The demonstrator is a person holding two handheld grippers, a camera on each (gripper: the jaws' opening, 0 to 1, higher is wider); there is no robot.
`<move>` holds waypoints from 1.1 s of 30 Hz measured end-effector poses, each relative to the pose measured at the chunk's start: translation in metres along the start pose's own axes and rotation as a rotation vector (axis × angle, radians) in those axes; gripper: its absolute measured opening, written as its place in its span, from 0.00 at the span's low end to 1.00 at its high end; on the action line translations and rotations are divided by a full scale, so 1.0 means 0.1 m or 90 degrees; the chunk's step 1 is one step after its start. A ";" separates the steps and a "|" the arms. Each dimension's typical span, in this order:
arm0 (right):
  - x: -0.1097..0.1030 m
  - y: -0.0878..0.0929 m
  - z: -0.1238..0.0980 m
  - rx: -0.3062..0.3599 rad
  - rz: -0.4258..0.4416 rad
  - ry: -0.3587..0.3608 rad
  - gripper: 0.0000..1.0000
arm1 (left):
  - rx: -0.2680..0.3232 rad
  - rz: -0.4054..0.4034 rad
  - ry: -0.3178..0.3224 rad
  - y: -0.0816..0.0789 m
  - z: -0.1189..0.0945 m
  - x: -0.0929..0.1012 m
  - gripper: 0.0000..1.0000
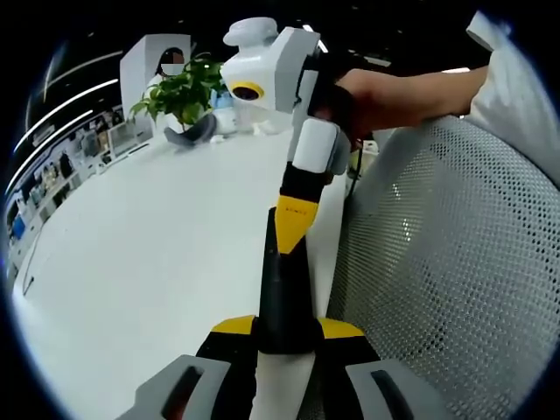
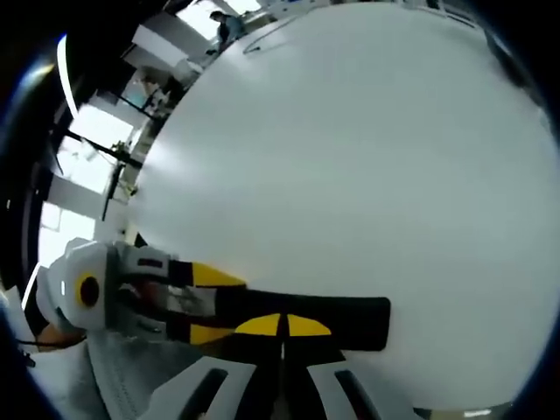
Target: Press the specified remote control buttons in sequence, fully releasing each button before pressing the next.
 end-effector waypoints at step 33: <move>-0.05 0.11 0.00 -0.055 0.017 -0.004 0.00 | 0.004 -0.005 -0.004 0.00 0.00 0.00 0.25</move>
Point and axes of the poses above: the point that each gripper's makers call its tool centre point, and the gripper's own axes: z roughly forward along the fingers, x roughly to its right, y roughly out of its underside, the point moved 1 cm from there along -z, roughly backward along the fingers, and after that the axes turned 13 degrees about -z, right-handed, at the moved point
